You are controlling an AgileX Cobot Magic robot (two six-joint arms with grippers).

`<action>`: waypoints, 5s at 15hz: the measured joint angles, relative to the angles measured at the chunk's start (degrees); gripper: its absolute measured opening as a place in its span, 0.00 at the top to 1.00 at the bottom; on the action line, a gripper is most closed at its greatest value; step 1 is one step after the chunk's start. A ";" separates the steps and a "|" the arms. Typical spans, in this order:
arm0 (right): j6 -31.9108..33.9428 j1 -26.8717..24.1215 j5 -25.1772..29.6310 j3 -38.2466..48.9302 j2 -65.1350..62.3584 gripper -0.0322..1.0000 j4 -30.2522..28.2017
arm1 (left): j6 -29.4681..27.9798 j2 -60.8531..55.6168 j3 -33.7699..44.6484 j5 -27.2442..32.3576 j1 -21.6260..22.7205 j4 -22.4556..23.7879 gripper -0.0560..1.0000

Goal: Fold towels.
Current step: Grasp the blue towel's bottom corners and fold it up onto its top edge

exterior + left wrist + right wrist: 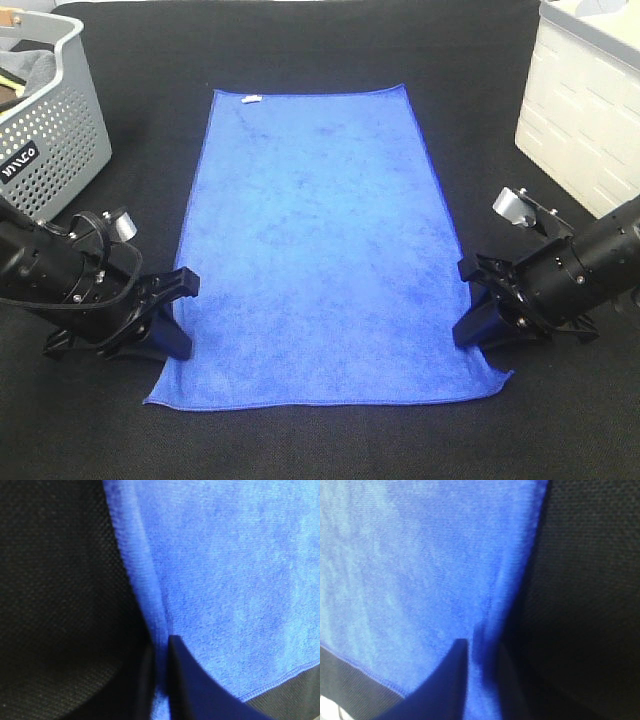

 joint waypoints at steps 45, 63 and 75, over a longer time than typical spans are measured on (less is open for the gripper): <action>25.38 0.00 16.44 -53.63 11.92 0.97 -23.43 | -26.13 4.47 -37.53 -2.69 0.92 23.43 0.95; 25.44 0.06 8.88 -79.13 34.78 0.37 -24.12 | -22.86 27.27 -62.74 -14.44 4.01 25.44 0.36; 31.40 0.06 33.23 -77.29 30.25 0.33 -27.16 | -31.63 23.55 -62.28 17.07 3.95 34.09 0.23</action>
